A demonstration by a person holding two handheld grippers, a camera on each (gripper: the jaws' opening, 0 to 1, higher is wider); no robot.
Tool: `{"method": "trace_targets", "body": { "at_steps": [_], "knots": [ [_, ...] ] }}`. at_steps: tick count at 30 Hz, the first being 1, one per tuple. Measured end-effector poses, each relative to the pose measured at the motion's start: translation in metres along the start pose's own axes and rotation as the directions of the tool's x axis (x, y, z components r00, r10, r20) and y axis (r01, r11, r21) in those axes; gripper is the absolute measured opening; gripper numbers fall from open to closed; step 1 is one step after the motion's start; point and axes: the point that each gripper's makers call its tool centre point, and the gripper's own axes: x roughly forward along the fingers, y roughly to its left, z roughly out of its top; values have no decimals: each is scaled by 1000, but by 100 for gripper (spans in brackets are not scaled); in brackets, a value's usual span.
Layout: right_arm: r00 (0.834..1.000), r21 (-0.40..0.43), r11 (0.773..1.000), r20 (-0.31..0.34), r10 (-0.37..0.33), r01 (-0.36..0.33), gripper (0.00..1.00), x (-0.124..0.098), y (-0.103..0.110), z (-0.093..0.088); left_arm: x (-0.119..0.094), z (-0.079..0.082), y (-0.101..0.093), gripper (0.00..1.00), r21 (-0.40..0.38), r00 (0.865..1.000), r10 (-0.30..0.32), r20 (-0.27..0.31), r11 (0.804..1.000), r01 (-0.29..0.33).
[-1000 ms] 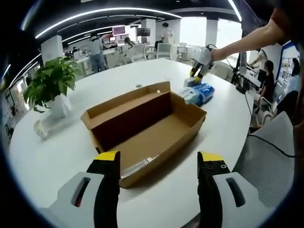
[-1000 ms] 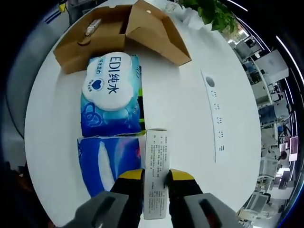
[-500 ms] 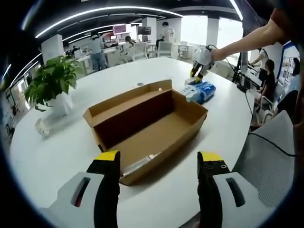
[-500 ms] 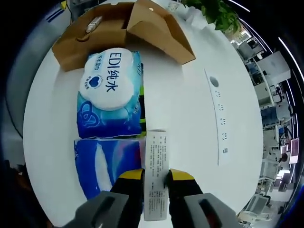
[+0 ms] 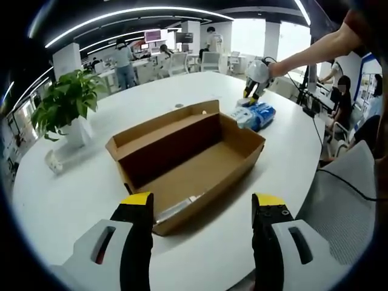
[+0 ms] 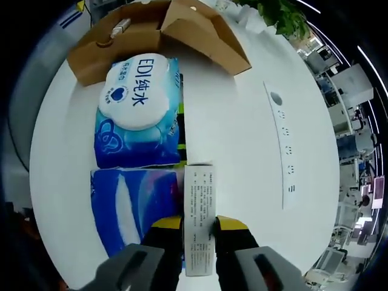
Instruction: Operate the shoe box by opening the lid, removing the specified soft item, and placing it in the target area until the item is outside and the box remains undamaged.
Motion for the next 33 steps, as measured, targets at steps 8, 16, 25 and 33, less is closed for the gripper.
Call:
{"method": "trace_targets", "body": {
  "at_steps": [8,16,25,33],
  "knots": [
    [1000,11,1000,8,-5,5,16,2,-5,1,1,-2,1,65,-2,1000,-1,-6,1000,1],
    [999,27,1000,35,-2,1,26,6,-4,12,1,-3,-1,65,-5,1000,-1,-9,1000,1],
    [999,-27,1000,36,9,-8,17,7,-6,14,-2,-3,2,65,-4,1000,5,-13,1000,-5],
    [999,-74,996,23,40,-39,16,5,-2,9,-1,1,0,65,-5,1000,3,-5,1000,-3]
  ]
}}
